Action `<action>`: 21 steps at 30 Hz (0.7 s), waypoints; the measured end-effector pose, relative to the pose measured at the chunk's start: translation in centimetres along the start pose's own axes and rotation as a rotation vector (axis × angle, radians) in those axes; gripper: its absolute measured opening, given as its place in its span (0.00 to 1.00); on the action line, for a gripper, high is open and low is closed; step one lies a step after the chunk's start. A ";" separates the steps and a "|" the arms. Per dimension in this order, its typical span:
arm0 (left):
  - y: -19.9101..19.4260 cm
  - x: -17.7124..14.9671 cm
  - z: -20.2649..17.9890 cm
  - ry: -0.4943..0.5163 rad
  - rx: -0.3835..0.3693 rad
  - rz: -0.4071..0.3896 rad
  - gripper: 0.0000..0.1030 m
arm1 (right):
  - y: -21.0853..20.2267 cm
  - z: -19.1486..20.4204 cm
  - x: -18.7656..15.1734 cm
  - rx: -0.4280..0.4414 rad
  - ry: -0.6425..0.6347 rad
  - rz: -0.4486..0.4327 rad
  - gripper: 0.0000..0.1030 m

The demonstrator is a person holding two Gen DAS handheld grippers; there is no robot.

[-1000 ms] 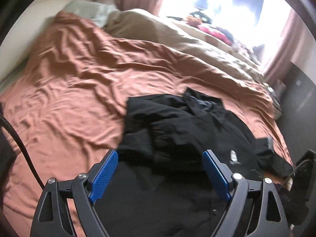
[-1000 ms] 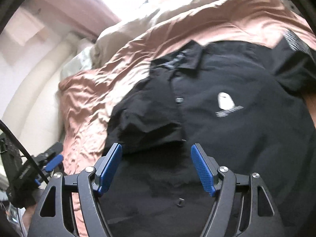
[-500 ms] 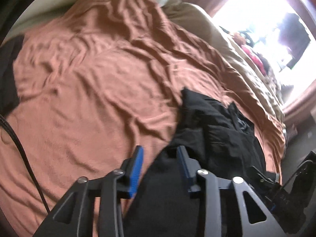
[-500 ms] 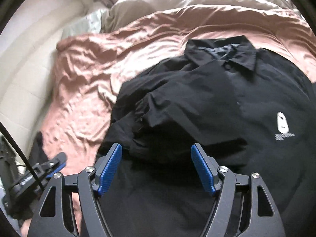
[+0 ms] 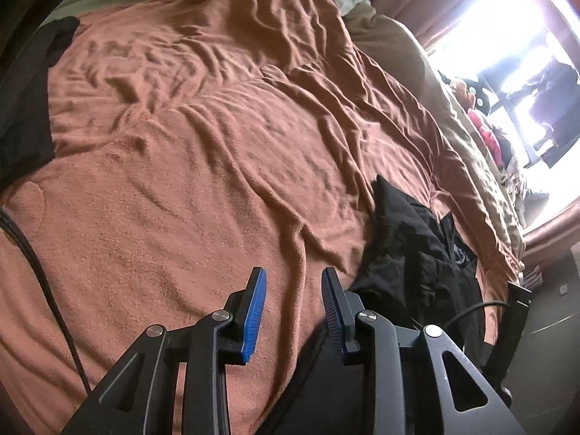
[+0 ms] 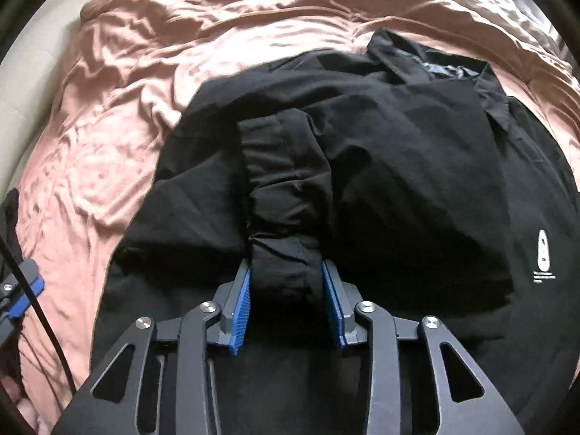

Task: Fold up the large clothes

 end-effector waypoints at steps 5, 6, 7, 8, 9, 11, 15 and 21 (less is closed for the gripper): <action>0.6 -0.4 -0.9 0.029 0.002 0.017 0.33 | -3.8 -2.8 -1.0 0.059 0.038 -0.066 0.26; 0.7 -0.5 -1.1 0.039 0.000 0.021 0.33 | -4.9 -3.6 -1.3 0.069 0.052 -0.086 0.26; 0.9 -0.5 -1.5 0.052 0.000 0.026 0.33 | -6.0 -4.7 -1.6 0.075 0.070 -0.105 0.26; 1.0 -0.6 -1.8 0.063 0.004 0.028 0.33 | -6.8 -5.5 -2.0 0.080 0.083 -0.119 0.26; 1.1 -0.8 -2.2 0.078 0.012 0.030 0.33 | -7.9 -6.7 -2.3 0.087 0.104 -0.139 0.26; 1.2 -0.9 -2.7 0.095 0.018 0.032 0.33 | -9.8 -8.9 -3.1 0.097 0.141 -0.171 0.26; 1.2 -1.2 -3.6 0.134 0.041 0.026 0.33 | -13.0 -14.7 -5.3 0.068 0.253 -0.223 0.33; 1.8 -2.1 -5.2 0.191 0.080 0.026 0.34 | -14.0 -21.1 -10.6 0.181 0.474 -0.285 0.78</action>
Point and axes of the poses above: each gripper's, at about its wrist camera, not at the fingertips, and y roughly the way its jaws point, z to its left, x to its top, the point moved 9 cm from there along y, roughly the way its jaws point, and after that the axes turned 14 degrees about z, right-handed, at the moved point
